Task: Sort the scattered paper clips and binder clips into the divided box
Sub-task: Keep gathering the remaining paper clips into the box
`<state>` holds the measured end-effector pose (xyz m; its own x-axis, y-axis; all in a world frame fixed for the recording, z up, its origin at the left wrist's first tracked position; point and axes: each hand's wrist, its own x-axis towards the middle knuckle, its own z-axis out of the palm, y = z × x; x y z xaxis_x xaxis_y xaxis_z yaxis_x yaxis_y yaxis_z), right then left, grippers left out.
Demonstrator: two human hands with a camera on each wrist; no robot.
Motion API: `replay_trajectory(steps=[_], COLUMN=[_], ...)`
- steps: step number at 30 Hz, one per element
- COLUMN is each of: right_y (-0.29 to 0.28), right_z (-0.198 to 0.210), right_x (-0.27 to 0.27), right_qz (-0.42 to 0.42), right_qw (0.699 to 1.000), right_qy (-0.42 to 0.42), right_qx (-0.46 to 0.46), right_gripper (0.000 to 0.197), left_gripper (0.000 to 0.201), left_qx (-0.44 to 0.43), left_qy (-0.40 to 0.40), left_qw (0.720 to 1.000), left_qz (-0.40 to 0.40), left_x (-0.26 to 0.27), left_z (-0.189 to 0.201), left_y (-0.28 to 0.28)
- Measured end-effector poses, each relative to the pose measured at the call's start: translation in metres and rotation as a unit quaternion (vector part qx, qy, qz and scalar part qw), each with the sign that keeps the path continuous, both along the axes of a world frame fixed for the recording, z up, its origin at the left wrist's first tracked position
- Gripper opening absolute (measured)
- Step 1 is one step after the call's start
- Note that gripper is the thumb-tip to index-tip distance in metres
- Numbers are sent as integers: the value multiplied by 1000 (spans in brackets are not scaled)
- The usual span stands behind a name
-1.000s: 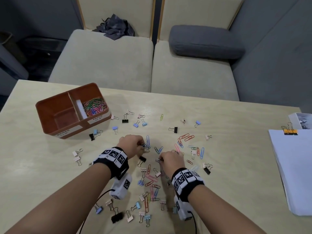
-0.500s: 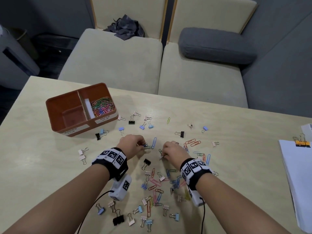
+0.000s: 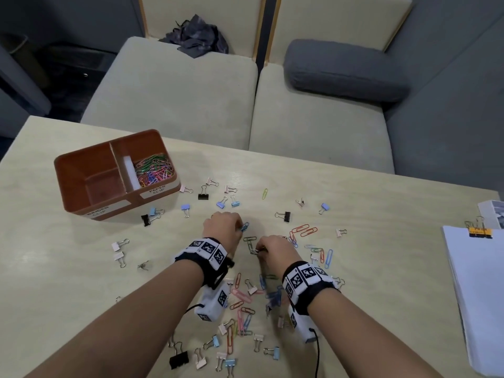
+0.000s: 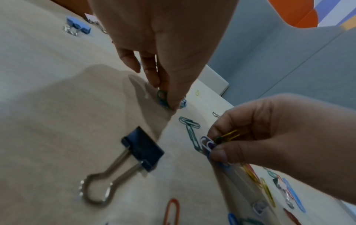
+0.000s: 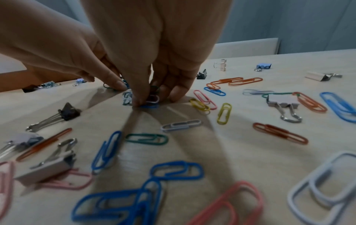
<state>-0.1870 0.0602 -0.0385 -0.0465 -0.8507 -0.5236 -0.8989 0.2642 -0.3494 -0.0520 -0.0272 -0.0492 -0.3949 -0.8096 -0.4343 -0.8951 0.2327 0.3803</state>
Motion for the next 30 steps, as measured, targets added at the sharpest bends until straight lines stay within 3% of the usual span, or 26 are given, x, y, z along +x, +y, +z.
replay_trajectory(steps=[9, 19, 25, 30], right_y=[7, -12, -29, -57], right_z=[0, 15, 12, 7], right_x=[-1, 9, 11, 13], right_qz=[15, -21, -28, -8], right_qw=[1000, 997, 1000, 986], right_qy=[17, -27, -5, 30], right_qx=[-17, -69, 8, 162], right_gripper=[22, 27, 25, 28], left_gripper=[21, 18, 17, 16], left_qx=[20, -27, -31, -22], left_qy=[-49, -82, -70, -59], left_qw=[998, 992, 994, 995], left_qz=[-39, -90, -82, -71], left_x=[-1, 15, 30, 32], left_z=[3, 4, 6, 8], left_y=[-13, -15, -19, -20])
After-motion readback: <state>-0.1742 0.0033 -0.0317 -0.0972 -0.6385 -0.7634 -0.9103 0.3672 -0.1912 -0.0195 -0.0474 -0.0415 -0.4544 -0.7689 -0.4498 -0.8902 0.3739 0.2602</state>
